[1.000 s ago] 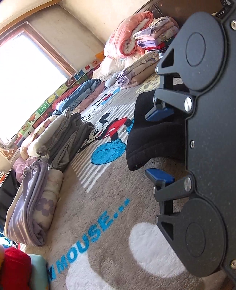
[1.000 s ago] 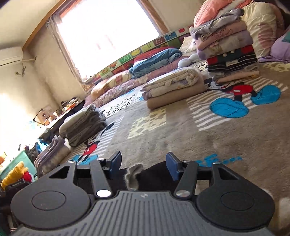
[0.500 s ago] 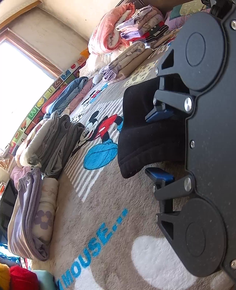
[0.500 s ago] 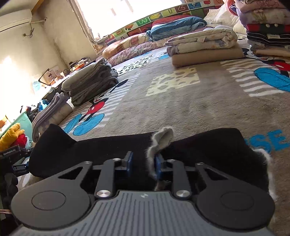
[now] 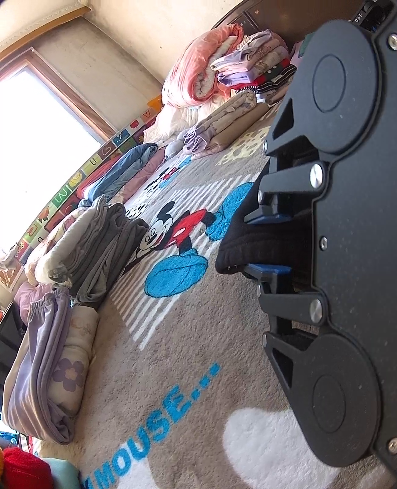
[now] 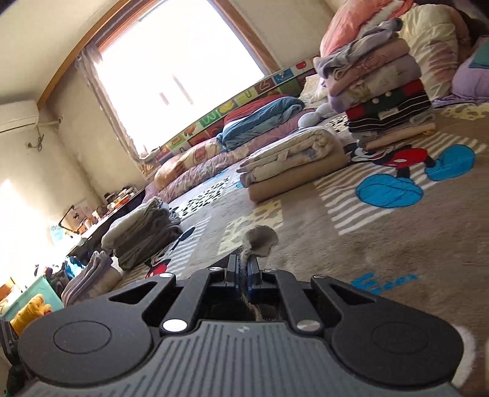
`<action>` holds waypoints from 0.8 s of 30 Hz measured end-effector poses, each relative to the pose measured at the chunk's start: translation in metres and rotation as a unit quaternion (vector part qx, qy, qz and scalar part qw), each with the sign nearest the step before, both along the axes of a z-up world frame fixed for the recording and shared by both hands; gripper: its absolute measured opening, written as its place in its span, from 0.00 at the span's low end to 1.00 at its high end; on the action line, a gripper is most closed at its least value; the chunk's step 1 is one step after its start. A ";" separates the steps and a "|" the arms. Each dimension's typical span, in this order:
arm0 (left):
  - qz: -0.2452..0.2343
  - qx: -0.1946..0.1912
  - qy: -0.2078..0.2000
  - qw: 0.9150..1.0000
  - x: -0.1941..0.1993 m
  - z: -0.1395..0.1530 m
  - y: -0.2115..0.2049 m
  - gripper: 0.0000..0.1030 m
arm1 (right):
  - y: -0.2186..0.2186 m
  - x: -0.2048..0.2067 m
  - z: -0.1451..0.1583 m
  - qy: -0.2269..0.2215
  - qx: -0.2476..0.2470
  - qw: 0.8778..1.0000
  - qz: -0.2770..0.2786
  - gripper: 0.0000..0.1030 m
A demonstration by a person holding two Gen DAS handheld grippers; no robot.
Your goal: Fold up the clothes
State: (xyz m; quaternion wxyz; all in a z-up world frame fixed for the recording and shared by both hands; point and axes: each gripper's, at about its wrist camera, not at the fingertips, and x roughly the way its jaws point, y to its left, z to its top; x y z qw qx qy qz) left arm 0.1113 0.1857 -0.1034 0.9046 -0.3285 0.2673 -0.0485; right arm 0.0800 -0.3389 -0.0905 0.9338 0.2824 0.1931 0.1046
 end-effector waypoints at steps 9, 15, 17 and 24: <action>0.009 0.017 0.006 1.000 -0.004 0.001 0.000 0.21 | -0.018 -0.011 -0.008 0.009 0.023 0.999 -0.022 0.05; 0.024 0.032 0.014 0.999 -0.004 0.000 0.001 0.53 | -0.010 -0.001 -0.020 0.044 -0.005 0.999 -0.008 0.11; 0.033 0.024 0.018 0.999 -0.004 -0.002 0.006 0.60 | -0.006 0.005 -0.031 0.057 0.000 0.998 -0.002 0.42; 0.015 -0.026 0.050 0.998 0.002 -0.016 0.016 0.62 | -0.008 0.026 -0.048 0.093 0.021 0.995 0.003 0.68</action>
